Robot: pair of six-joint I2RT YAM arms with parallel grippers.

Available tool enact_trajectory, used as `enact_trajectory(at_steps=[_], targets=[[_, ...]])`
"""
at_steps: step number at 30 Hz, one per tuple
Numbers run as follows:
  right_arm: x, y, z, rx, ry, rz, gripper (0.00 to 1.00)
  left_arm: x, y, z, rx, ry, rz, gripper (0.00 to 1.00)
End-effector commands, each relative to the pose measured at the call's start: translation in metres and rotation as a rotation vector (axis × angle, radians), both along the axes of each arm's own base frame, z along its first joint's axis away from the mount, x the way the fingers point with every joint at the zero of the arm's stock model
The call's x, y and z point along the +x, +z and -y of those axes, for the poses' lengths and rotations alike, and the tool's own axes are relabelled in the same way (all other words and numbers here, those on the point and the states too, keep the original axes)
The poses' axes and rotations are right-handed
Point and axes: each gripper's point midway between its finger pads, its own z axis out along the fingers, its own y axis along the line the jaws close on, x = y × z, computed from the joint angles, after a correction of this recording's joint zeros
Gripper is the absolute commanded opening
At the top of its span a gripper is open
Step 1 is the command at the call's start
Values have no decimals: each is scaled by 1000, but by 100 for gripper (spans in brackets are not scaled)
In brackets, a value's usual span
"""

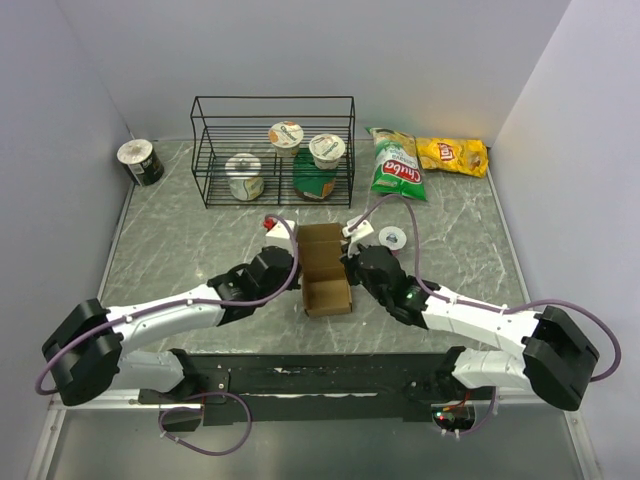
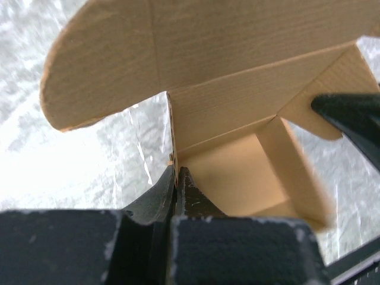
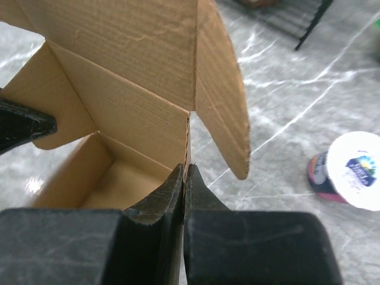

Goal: Fold the paper box

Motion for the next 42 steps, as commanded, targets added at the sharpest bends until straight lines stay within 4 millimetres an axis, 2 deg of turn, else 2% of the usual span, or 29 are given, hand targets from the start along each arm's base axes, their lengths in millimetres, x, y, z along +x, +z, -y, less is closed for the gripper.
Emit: enact_trajectory(at_steps=[1, 3, 8, 15, 28, 36, 42], targets=[[2, 50, -23, 145, -1, 150, 3, 8, 48, 35, -116, -20, 83, 1], [1, 54, -26, 150, -14, 174, 3, 9, 45, 35, -107, -5, 79, 1], [-1, 45, -26, 135, -64, 171, 2, 7, 39, 39, -145, 16, 71, 1], [-2, 21, -27, 126, -162, 110, 0, -2, 16, 40, -140, 43, 71, 1], [-2, 0, -27, 167, -261, 9, 0, -16, -13, 41, -142, 60, 44, 1], [-12, -21, -17, 145, -296, -34, 0, -26, -31, 38, -91, 92, 48, 1], [-21, -28, -9, 152, -325, -62, 0, -33, -44, 29, -57, 127, 38, 1]])
